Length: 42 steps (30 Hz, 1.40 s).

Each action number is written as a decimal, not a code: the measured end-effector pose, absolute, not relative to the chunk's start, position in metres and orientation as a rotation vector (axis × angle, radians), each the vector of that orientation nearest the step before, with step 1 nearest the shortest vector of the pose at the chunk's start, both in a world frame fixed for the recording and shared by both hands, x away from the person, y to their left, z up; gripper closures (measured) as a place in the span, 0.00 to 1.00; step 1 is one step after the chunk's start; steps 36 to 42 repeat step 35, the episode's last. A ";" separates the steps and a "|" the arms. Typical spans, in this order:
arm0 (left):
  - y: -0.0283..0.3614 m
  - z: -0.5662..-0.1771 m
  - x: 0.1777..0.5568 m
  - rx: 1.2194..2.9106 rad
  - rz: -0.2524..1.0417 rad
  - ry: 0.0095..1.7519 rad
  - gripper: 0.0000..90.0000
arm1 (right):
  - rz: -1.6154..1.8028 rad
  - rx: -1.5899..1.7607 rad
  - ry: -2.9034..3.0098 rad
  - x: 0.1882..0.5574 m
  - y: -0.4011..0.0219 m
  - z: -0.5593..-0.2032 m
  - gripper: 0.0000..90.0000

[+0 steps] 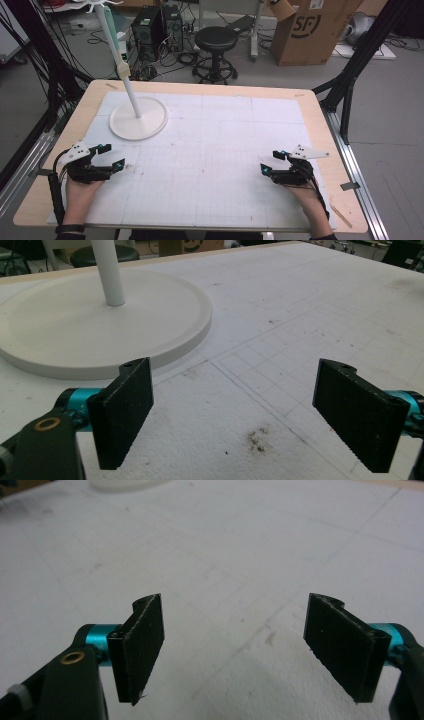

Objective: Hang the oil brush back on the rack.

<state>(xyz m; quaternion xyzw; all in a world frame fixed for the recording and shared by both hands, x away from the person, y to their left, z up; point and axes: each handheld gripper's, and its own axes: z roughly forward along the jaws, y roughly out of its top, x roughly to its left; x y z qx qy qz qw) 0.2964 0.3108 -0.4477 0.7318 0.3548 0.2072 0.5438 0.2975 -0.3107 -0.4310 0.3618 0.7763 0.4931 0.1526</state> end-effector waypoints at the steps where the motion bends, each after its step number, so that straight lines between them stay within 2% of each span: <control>1: 0.311 -0.448 0.296 1.738 0.492 0.842 0.19 | 1.397 1.047 2.238 0.298 -0.312 -0.435 0.26; 7: 0.310 -0.448 0.296 1.737 0.493 0.839 0.19 | 1.373 1.094 2.206 0.298 -0.318 -0.447 0.27; 16: 0.310 -0.448 0.296 1.745 0.494 0.836 0.19 | 1.452 1.196 2.163 0.302 -0.327 -0.448 0.28; 42: 0.309 -0.448 0.296 1.751 0.497 0.835 0.19 | 1.454 1.206 2.173 0.303 -0.326 -0.449 0.28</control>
